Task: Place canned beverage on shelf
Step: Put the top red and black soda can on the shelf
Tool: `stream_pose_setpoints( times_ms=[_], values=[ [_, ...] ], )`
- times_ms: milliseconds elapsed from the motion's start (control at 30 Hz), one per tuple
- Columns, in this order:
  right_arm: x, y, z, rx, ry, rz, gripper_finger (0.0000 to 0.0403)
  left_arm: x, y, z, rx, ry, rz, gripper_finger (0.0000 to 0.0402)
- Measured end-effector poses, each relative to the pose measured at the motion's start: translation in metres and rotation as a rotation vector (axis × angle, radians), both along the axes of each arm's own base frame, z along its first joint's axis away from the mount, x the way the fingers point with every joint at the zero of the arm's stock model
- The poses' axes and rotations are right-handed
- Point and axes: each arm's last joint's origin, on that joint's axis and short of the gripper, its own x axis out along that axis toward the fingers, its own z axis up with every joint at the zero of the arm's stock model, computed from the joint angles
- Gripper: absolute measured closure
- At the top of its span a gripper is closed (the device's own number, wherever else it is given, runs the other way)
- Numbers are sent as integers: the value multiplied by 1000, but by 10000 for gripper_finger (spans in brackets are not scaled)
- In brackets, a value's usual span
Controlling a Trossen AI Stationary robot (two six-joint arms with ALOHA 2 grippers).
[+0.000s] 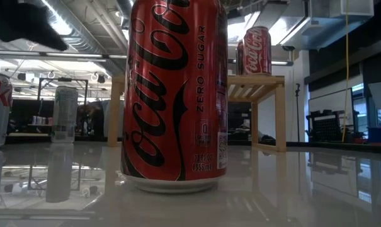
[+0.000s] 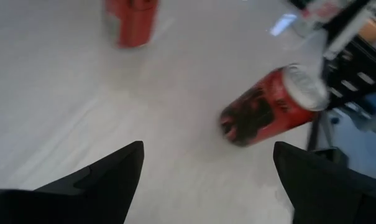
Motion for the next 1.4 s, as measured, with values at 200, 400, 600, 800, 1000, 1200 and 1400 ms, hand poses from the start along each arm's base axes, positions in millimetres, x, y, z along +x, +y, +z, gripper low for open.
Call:
stream_pose_setpoints(
  times_ms=[200,400,600,800,1000,1200,1400],
  values=[
    [27,58,-22,-89,83,69,45,20,16,3,7,12,-75,46],
    [57,88,-57,-113,227,67,45,34,34,4,8,29,-92,46],
    [65,98,-76,-145,332,67,45,49,49,9,2,-32,-78,46],
    [49,100,-85,-174,368,68,45,68,76,19,46,-125,-67,47],
    [27,97,-107,-136,364,46,45,94,105,34,147,-135,-76,46],
    [13,91,-122,-116,397,72,45,123,133,32,191,-55,-37,46],
    [4,88,-128,-161,437,131,45,145,148,19,177,24,-27,47]
  ],
)
